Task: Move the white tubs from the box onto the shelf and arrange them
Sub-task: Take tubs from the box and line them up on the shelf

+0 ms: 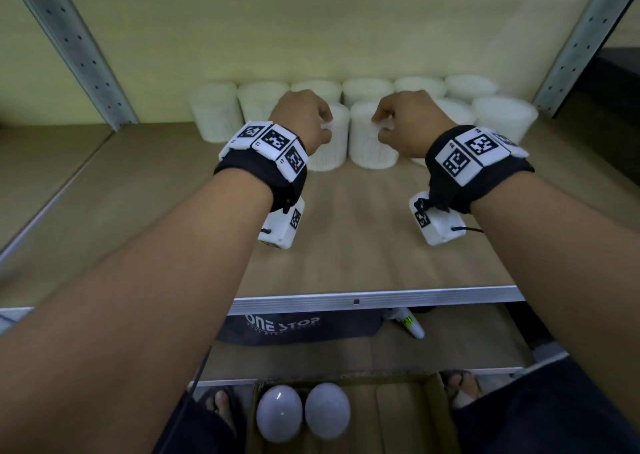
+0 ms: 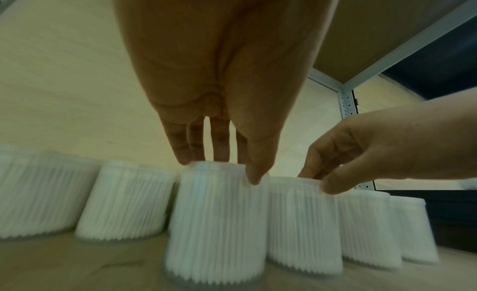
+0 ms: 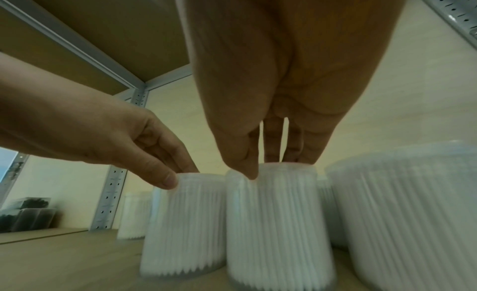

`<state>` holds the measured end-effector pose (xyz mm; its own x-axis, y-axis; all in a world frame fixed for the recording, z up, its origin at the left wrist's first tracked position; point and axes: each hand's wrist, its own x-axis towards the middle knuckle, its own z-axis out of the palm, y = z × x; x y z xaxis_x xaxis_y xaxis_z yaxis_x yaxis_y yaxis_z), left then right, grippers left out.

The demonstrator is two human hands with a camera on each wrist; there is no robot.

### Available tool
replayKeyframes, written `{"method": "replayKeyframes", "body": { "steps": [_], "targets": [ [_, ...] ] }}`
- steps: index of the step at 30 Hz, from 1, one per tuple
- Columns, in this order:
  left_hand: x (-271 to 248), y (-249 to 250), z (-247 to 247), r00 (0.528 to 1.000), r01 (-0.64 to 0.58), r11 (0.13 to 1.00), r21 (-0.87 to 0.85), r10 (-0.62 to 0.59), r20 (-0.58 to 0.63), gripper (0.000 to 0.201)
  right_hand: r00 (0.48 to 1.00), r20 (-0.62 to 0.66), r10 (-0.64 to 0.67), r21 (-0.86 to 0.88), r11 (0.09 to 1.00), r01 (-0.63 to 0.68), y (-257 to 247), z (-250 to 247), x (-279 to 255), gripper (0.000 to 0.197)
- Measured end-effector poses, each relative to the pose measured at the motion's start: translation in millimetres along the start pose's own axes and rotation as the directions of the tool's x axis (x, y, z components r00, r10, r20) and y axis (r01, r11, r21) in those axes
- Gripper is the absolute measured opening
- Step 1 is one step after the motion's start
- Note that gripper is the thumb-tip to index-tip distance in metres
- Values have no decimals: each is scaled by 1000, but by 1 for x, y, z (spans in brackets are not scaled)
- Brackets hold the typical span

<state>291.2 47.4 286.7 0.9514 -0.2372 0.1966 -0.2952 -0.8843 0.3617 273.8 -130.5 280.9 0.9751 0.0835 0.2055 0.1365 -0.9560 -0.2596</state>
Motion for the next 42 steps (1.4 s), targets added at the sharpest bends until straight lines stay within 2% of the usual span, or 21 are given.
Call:
{"method": "replayKeyframes", "body": {
  "steps": [2,4,7,13,17,21,27,31,34,42],
  "targets": [
    [-4,0,-4,999,-17,1000,23,16,28,40,999,33,14,-7,1000,-13,-1,-1,-2,37],
    [-13,-1,-10,994,-27,999,40,22,108,51,996,82,29,2,1000,-29,-2,-4,-10,47],
    [-35,-3,-22,987,-58,998,5,57,148,60,998,61,15,36,999,-18,-3,-12,-31,57],
    [-102,-4,-29,974,-35,998,49,23,224,52,997,73,11,39,999,-14,-24,-20,-94,44],
    [-146,3,-32,980,-37,999,19,33,197,46,994,98,-44,31,999,41,-51,-17,-137,39],
    [-189,6,-38,985,-9,1000,-13,11,171,41,993,111,-43,105,994,31,-70,-9,-172,37],
    [-251,-2,-27,967,51,998,-44,-38,251,29,985,173,-19,142,990,-6,-86,10,-217,30],
    [-274,-11,-7,941,83,996,-43,-64,331,28,968,252,0,152,988,-39,-88,29,-240,29],
    [-282,-18,17,915,112,993,-27,-92,393,34,948,317,16,140,988,-63,-88,49,-249,29],
    [-294,-48,94,788,245,969,-13,-192,585,43,862,500,79,125,979,-162,-80,123,-260,30]
  ]
}}
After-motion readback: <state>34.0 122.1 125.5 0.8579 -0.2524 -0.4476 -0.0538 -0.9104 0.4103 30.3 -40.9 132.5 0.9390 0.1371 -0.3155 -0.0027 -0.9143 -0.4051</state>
